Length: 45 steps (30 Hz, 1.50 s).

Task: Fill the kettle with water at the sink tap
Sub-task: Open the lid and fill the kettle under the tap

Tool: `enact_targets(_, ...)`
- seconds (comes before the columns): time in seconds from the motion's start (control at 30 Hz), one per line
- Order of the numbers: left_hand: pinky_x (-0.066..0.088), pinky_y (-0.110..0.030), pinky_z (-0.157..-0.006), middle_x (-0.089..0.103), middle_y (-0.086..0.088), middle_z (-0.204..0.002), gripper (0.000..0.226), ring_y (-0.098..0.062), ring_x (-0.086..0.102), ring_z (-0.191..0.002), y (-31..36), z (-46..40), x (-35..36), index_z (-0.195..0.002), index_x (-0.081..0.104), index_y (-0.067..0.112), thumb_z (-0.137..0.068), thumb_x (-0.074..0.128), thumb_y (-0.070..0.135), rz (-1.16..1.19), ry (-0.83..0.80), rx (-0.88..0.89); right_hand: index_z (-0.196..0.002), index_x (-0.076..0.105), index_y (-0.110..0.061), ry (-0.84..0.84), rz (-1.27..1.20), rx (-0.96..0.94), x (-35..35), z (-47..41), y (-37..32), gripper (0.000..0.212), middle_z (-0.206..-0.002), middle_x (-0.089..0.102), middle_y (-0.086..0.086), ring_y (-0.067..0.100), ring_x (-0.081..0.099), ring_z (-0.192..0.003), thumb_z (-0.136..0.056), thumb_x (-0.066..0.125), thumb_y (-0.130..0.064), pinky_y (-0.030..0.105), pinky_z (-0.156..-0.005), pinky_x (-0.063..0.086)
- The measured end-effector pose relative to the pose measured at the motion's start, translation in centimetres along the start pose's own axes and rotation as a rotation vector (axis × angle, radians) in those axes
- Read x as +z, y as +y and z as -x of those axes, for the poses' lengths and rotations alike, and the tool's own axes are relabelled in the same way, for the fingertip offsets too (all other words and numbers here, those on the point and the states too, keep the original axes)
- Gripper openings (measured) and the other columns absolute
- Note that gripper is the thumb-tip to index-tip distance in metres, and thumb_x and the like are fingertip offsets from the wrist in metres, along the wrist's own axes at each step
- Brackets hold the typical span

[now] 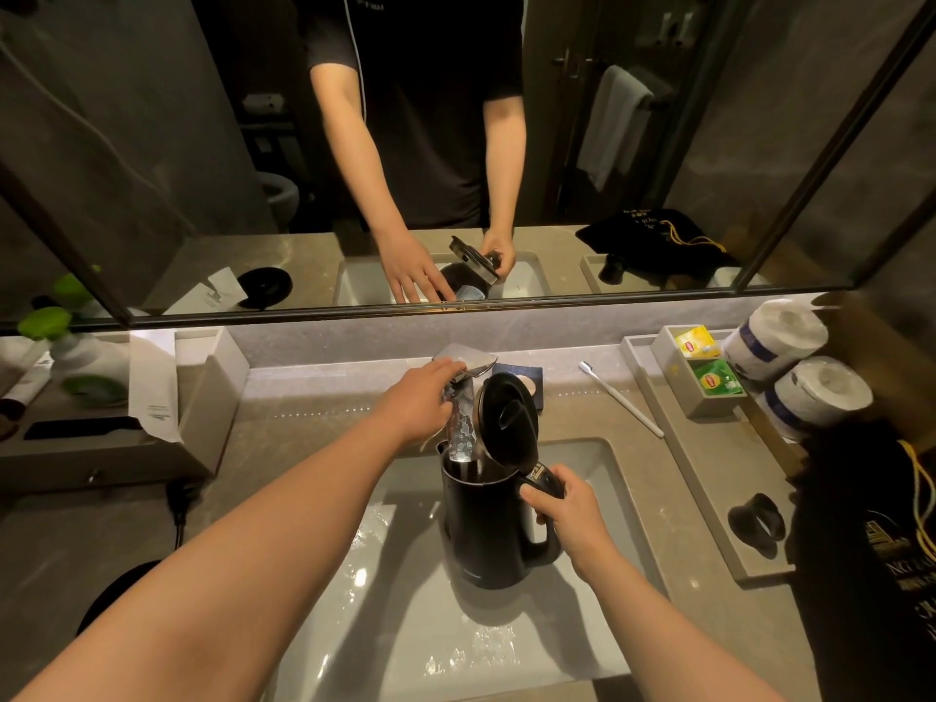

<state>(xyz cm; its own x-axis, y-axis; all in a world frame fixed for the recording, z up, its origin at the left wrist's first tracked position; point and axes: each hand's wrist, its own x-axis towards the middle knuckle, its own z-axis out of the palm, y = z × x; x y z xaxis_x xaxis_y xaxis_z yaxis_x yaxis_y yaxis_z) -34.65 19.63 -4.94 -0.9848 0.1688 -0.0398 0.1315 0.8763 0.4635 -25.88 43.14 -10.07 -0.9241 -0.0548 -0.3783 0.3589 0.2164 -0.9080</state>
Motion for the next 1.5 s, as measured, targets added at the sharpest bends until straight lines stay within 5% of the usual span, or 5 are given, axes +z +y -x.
enact_targets(1.5, 0.039, -0.047, -0.105, 0.032, 0.002, -0.155, 0.063, -0.027, 0.038, -0.134, 0.0, 0.0, 0.4, -0.144, 0.033, 0.028, -0.087, 0.055, 0.018, 0.007, -0.021, -0.03, -0.088, 0.064, -0.014, 0.017, -0.042, -0.008, 0.1, -0.4, 1.3, 0.009, -0.079, 0.065, 0.002, 0.02, 0.058, -0.07, -0.085, 0.073, -0.016, 0.029, -0.061, 0.049)
